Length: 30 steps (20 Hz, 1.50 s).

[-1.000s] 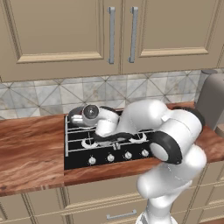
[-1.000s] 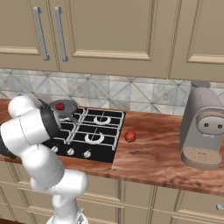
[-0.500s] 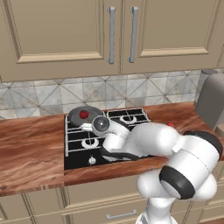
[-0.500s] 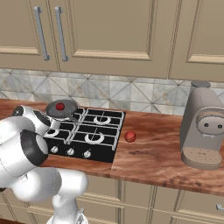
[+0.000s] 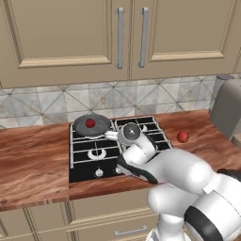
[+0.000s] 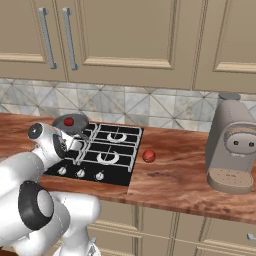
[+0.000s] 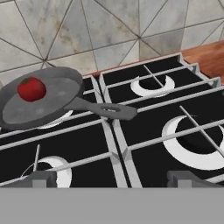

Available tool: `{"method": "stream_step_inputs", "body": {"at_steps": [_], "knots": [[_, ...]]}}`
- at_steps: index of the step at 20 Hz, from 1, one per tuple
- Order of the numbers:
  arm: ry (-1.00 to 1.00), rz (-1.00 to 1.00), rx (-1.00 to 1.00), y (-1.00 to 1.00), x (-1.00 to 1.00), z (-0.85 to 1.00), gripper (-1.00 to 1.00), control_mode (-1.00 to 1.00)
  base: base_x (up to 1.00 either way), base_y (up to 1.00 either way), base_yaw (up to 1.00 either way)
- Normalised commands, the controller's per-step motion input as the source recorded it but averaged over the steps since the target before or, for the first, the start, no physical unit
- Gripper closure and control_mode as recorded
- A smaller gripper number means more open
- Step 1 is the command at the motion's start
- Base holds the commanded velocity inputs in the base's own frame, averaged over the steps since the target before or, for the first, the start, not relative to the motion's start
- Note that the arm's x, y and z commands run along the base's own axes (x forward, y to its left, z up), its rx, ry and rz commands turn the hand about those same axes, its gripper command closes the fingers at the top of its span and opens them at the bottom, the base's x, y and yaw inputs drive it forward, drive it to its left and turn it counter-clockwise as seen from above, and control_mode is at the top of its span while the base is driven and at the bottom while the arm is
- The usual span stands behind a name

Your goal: Place the pan on the rear left burner on the stove. Then place the tomato and the onion in the pan and turn on the rear left burner.

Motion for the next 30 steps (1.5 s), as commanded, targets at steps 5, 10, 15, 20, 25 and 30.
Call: {"method": "stream_step_inputs", "body": {"at_steps": [5,10,15,20,25,30], "knots": [[0.1,0.0,0.0,-0.72,0.0,0.27,-1.0,-1.0,0.0,0.0,0.0],[0.15,0.0,0.01,-0.66,0.01,0.04,-1.0,-1.0,0.0,0.0,0.0],[0.15,0.0,0.0,-0.51,0.08,0.0,-1.0,-1.0,0.0,0.0,0.0],[0.03,0.0,0.0,-0.52,0.08,-0.01,-1.0,-1.0,0.0,0.0,0.0],[0.05,0.0,0.0,-0.55,0.06,0.0,-1.0,-1.0,0.0,0.0,0.0],[0.05,0.0,0.0,-0.51,0.07,-0.04,-1.0,-1.0,0.0,0.0,0.0]]}}
